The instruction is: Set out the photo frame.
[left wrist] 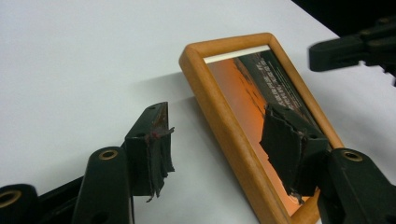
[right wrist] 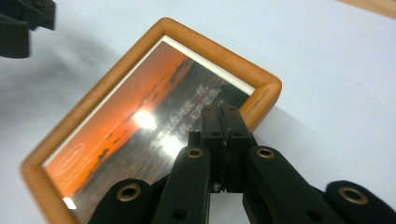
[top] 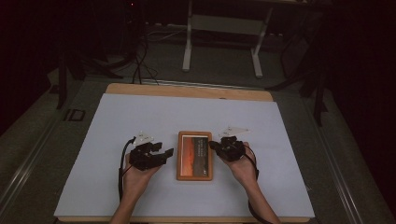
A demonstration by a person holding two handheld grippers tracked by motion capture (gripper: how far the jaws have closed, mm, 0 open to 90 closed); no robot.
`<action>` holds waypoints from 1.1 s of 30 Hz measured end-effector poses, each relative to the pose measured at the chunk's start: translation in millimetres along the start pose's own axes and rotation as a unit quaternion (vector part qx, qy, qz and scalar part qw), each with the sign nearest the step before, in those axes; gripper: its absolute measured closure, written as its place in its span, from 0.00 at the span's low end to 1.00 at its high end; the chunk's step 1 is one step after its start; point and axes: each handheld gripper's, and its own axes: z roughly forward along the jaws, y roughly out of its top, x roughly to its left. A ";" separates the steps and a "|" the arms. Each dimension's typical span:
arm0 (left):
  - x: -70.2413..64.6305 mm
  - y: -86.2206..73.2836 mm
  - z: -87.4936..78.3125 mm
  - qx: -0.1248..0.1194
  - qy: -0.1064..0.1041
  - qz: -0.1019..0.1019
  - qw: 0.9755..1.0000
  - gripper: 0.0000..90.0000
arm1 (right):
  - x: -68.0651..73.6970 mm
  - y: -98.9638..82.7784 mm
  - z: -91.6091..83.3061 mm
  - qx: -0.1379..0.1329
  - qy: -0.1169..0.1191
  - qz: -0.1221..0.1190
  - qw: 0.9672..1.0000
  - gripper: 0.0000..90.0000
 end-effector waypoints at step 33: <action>-9.8 2.5 -5.9 -0.018 -0.029 0.025 0.999 0.47 | -18.8 7.0 32.5 -0.003 -0.023 0.042 0.999 1.00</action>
